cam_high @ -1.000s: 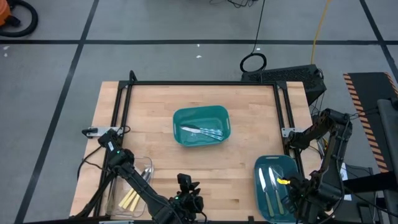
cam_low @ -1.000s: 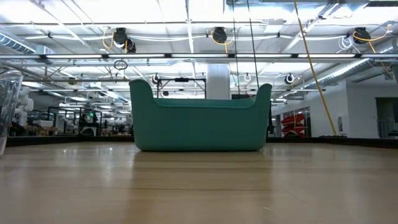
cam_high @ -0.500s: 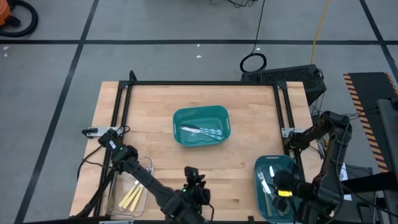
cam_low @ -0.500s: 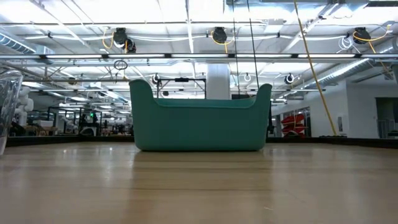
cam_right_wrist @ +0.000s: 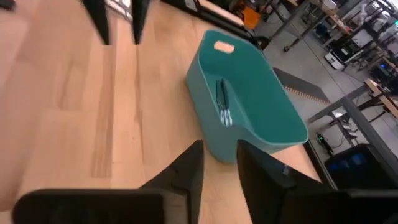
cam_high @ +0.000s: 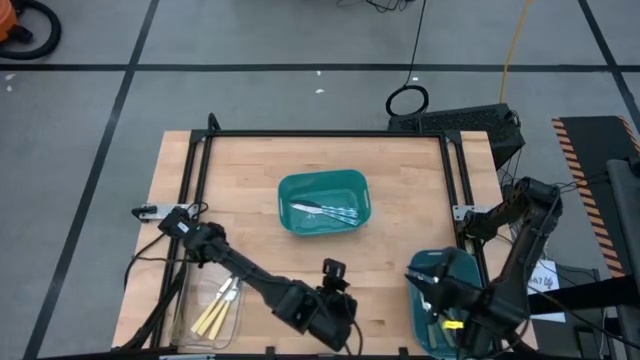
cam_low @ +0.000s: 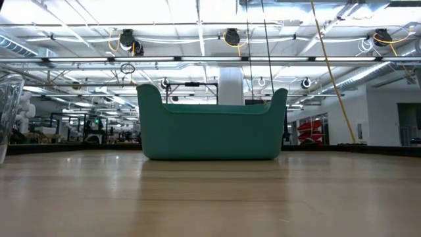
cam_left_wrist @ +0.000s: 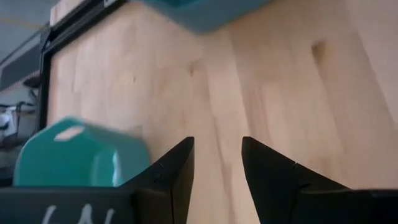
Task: Sort silverware by color (type)
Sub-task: Return to Home Position
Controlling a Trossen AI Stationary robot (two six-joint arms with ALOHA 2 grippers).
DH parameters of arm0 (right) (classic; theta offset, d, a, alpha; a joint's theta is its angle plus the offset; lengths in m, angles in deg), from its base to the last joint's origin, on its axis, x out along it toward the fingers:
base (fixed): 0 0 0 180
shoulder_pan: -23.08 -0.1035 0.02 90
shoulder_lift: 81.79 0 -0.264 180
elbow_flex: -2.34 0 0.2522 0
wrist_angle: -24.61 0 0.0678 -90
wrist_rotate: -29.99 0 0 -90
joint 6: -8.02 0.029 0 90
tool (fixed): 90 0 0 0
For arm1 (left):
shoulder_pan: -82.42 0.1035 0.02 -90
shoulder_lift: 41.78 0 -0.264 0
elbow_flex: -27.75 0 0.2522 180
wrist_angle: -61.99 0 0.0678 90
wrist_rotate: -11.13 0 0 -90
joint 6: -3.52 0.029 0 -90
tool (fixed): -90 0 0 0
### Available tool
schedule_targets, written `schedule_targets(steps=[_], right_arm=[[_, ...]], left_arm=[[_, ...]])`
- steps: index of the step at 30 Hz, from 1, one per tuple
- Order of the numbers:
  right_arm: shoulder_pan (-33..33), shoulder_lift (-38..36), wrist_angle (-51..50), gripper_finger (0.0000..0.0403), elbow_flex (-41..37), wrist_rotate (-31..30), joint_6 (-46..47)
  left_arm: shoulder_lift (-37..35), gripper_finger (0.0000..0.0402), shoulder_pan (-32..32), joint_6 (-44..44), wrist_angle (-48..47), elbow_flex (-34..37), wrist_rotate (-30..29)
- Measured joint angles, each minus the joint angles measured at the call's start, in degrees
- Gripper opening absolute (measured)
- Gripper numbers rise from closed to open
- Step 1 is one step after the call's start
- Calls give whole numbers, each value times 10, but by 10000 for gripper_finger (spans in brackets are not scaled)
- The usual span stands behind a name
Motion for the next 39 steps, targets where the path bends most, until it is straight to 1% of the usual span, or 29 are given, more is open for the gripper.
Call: schedule_targets(steps=[3, 5, 8, 10, 13, 15, 19, 21, 23, 26, 28, 30, 33, 34, 36, 39], right_arm=[[22, 0, 62, 62, -43, 3, -26], [38, 0, 113, 38, -69, 22, -64], [63, 0, 178, 7, -95, 71, -136], [75, 0, 192, 6, -101, 92, -172], [86, -14, 194, 5, -111, 95, -195], [91, -37, 202, 2, -126, 95, -208], [91, -106, 243, 1, -182, 95, -222], [92, -148, 291, 1, -221, 96, -243], [100, -191, 355, 1, -265, 112, -279], [119, -249, 453, 1, -331, 139, -340], [129, -282, 507, 1, -368, 148, -380], [144, -313, 559, 1, -397, 158, -421], [170, -356, 620, 1, -434, 179, -478], [180, -369, 638, 1, -443, 189, -493], [202, -391, 662, 0, -460, 208, -521], [238, -416, 687, 0, -473, 248, -558]], left_arm=[[9, 137, 5, 26, 68, 20, 0], [9, 126, 12, 35, 111, 47, -4], [9, 102, 27, 30, 108, 74, -19], [9, 87, 38, 28, 112, 84, -21], [9, 69, 49, 38, 113, 93, -23], [8, 59, 55, 52, 107, 101, -23], [-8, 43, 72, 62, 101, 140, 4], [-24, 37, 82, 61, 117, 182, 12], [-48, 33, 90, 67, 184, 238, 31], [-101, 30, 97, 71, 284, 344, 44], [-146, 30, 100, 70, 342, 410, 47], [-189, 29, 102, 65, 398, 462, 47], [-262, 29, 101, 69, 459, 543, 36], [-284, 29, 99, 72, 493, 568, 36], [-332, 29, 96, 78, 525, 622, 36], [-393, 30, 95, 86, 600, 695, 35]])
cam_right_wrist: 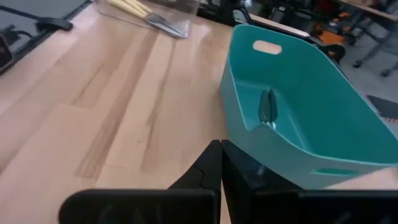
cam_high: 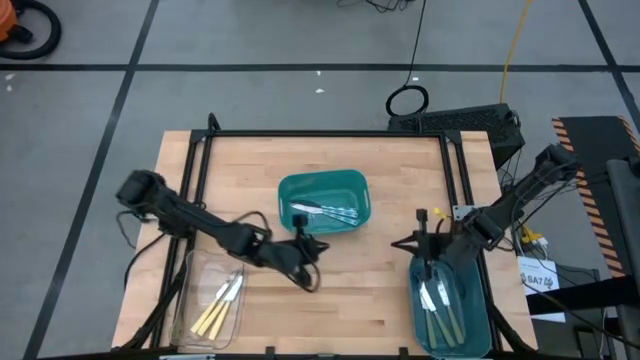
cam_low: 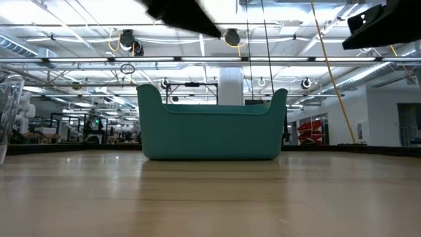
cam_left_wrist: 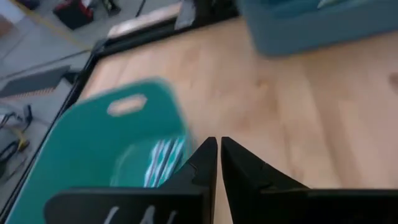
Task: Sort silverware by color (type)
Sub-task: Return to Home Position
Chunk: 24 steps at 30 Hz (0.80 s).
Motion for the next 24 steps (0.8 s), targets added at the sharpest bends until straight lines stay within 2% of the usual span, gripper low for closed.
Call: schedule_targets(steps=[7, 10, 16, 21, 24], right_arm=[[83, -26, 18, 0, -2, 117, -65], [117, -31, 31, 0, -2, 159, -80], [176, -30, 69, 0, -2, 234, -113], [214, -21, 108, 0, -2, 278, -142], [231, -19, 122, 0, -2, 311, -168]], left_arm=[[-95, 30, -2, 32, 163, 153, -3], [-126, 30, -4, 45, 202, 198, -4], [-163, 30, -6, 25, 162, 209, -45], [-161, 30, 7, 54, 132, 202, -48], [-161, 30, 16, 19, 131, 202, -48]])
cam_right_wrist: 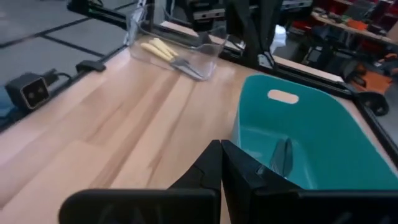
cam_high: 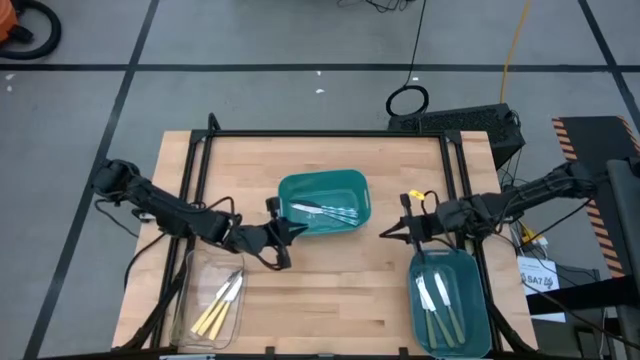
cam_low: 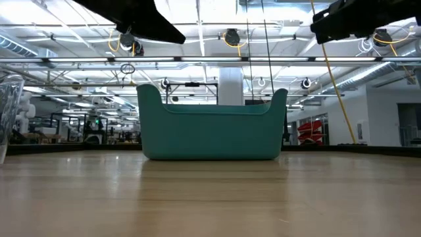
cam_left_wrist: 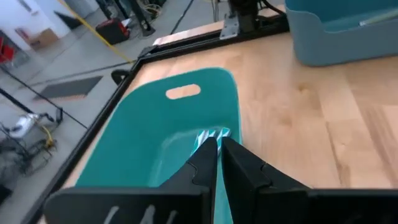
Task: Sort silverware by color (type)
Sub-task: Return to Home Position
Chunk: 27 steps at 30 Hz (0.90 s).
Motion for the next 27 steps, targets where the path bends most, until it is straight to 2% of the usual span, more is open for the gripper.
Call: schedule_targets(steps=[2, 5, 7, 10, 15, 20, 24, 27], right_arm=[[10, 0, 0, 0, 0, 13, -10], [22, 1, -2, 0, 0, 16, -18], [29, 5, 0, 0, 0, 18, -20], [42, 14, 11, 0, 0, 55, -28], [68, 37, 142, 0, -45, 122, -29], [93, 61, 260, 0, -101, 149, -9], [107, 77, 302, 0, -126, 150, 11], [111, 88, 303, 0, -131, 151, 16]], left_arm=[[0, 30, 9, -11, -1, 0, 17], [0, 30, 30, -11, 15, 17, 79], [1, 30, 45, -15, 66, 45, 113], [0, 30, 63, -3, 163, 88, 150], [-1, 30, 75, 13, 255, 139, 174], [0, 30, 99, 9, 263, 155, 205], [0, 30, 115, 11, 285, 167, 250], [-1, 30, 126, 11, 296, 173, 261]])
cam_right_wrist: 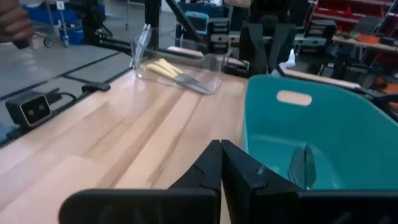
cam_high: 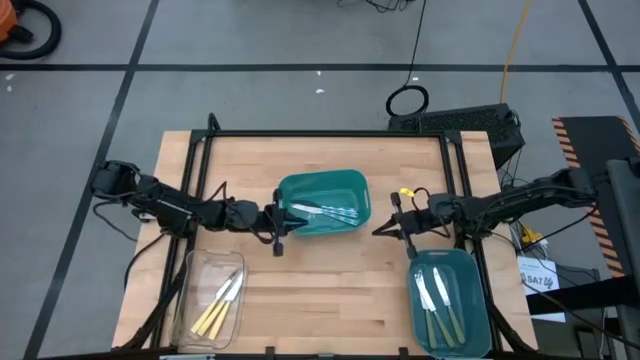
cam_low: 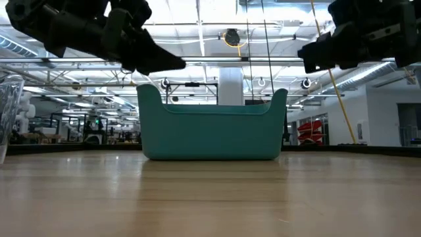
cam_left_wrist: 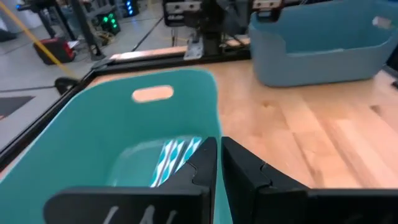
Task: Sort silverware by color (type)
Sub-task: Return to Home Position
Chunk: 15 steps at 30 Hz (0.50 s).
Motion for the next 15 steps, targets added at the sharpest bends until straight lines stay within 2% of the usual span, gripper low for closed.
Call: schedule_targets(steps=[7, 15], right_arm=[[10, 12, 1, 0, -22, 0, -12], [38, -18, 24, 0, -69, 0, 0]], left_arm=[[-6, 30, 11, 2, -3, 19, 18], [-95, 30, 11, 10, 1, 61, 18]])
